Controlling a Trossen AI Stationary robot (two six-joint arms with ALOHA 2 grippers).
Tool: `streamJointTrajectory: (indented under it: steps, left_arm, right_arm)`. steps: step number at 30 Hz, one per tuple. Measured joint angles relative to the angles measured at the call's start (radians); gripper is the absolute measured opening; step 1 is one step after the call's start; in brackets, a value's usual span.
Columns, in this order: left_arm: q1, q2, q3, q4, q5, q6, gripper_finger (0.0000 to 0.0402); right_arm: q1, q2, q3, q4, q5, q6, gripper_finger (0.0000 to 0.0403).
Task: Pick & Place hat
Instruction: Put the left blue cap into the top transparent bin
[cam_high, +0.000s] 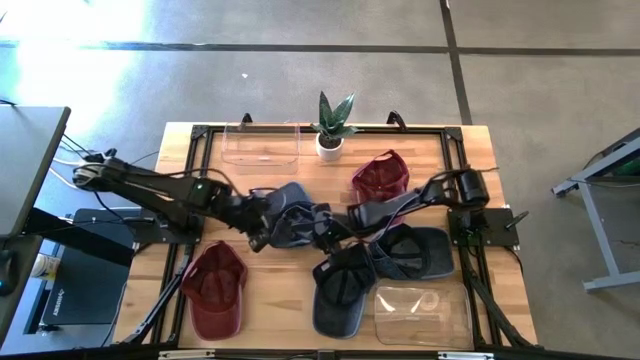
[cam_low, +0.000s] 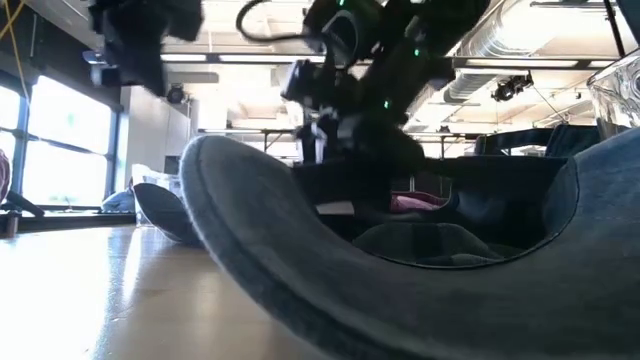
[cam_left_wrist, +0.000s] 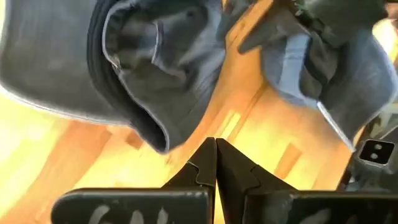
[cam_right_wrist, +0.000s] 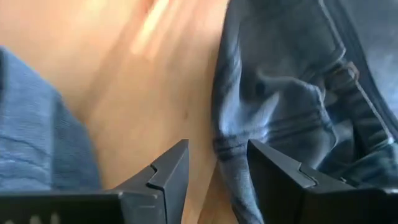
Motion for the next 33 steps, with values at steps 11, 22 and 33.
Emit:
streamJointTrajectory:
  steps: [11,22,33]
  left_arm:
    - [-0.063,-0.095,-0.060,-0.007,-0.042,-0.068,0.0000]
    - [-0.061,-0.311,-0.059,-0.025,-0.123,-0.057,0.0000]
    - [-0.061,-0.558,-0.059,-0.019,-0.274,-0.007,0.0000]
  right_arm:
    - [-0.013,0.082,0.003,0.051,0.043,-0.066,0.0081]
    - [-0.093,0.042,0.313,-0.169,-0.249,0.419,0.0020]
    - [-0.290,0.044,0.697,-0.229,-0.450,0.790,0.0005]
